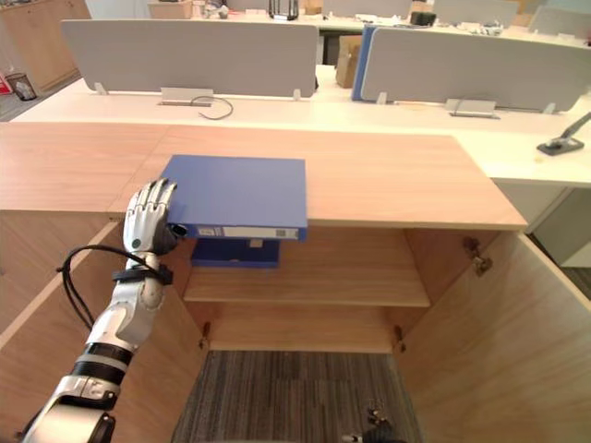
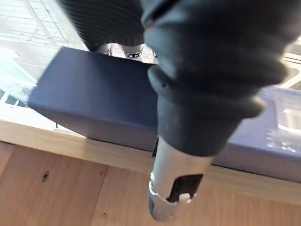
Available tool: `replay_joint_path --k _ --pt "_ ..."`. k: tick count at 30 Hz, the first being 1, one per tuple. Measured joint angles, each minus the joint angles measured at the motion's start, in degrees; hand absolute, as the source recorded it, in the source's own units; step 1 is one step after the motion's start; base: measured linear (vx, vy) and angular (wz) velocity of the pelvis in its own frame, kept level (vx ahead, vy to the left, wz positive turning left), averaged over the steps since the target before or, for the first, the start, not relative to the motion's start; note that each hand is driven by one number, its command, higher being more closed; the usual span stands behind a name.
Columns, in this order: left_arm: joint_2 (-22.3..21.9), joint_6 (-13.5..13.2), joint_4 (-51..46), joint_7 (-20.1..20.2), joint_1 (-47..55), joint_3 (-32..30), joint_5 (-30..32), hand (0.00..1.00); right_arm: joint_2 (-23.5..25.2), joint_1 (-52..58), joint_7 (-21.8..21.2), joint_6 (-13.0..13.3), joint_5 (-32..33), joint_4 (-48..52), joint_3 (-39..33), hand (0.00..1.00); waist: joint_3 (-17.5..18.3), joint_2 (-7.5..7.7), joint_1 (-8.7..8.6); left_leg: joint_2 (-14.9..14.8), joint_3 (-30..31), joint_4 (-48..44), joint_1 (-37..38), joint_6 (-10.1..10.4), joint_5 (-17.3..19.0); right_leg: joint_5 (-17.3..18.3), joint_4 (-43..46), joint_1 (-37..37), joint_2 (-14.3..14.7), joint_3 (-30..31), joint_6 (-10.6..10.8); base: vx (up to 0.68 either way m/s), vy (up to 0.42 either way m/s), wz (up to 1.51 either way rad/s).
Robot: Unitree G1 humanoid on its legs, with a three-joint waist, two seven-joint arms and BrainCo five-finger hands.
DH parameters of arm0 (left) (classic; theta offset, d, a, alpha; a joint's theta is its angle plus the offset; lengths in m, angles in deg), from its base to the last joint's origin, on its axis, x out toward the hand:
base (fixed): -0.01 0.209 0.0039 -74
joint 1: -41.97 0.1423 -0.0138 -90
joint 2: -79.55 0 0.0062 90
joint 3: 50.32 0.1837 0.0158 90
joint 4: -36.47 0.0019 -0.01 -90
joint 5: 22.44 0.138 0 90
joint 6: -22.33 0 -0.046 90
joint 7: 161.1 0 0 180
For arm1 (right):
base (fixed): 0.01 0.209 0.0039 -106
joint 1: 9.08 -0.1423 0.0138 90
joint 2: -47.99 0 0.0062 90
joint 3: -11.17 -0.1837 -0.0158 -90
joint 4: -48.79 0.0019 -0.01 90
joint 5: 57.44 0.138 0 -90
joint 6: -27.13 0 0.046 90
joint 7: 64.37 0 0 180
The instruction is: Walk over to the cabinet, pick up the folder, carry it to the office cabinet, place the folder inside the office cabinet, then close the office cabinet door
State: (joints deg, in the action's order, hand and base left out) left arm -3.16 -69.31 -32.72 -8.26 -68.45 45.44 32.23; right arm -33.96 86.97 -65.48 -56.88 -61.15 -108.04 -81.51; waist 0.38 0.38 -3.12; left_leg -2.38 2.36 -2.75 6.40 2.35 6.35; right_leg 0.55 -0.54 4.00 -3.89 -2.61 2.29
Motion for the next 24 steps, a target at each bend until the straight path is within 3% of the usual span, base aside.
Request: replay_joint_path --k 7,8,18,24 --pt "0.8 -0.5 2.4 0.1 -1.6 1.7 1.1 0.00 -0.3 0.7 0.0 0.1 0.0 -0.3 -0.1 0.00 -0.3 -0.47 -0.67 -0.2 -0.6 0.0 0.5 0.1 0.1 0.0 0.4 -0.1 0.2 0.8 0.0 -0.02 0.004 -0.06" --pt "1.2 -0.7 2.8 0.2 -1.8 2.4 1.1 1.00 -0.3 0.7 0.0 0.1 0.0 -0.3 0.0 0.00 -0.3 -0.47 -0.69 -0.2 -0.7 0.1 0.5 0.1 0.1 0.0 0.4 -0.1 0.2 1.0 0.0 -0.01 0.008 -0.03" --pt "2.5 -1.8 7.2 -0.1 -6.5 5.3 3.1 1.00 -0.4 0.6 0.1 0.2 0.0 -0.3 0.3 0.00 -0.3 -0.45 -1.15 -0.1 -0.6 0.1 0.5 0.1 0.1 0.0 0.4 -0.1 0.2 0.9 0.1 0.00 0.000 0.00" --pt "3.0 -1.8 10.5 -0.8 -8.8 6.4 4.3 1.00 -0.3 0.3 0.1 0.3 0.0 -0.3 0.5 0.00 -0.3 -0.47 -2.28 -0.1 -0.6 0.1 0.6 0.1 0.1 -0.1 0.2 0.0 0.1 0.9 0.2 0.00 0.000 0.00"
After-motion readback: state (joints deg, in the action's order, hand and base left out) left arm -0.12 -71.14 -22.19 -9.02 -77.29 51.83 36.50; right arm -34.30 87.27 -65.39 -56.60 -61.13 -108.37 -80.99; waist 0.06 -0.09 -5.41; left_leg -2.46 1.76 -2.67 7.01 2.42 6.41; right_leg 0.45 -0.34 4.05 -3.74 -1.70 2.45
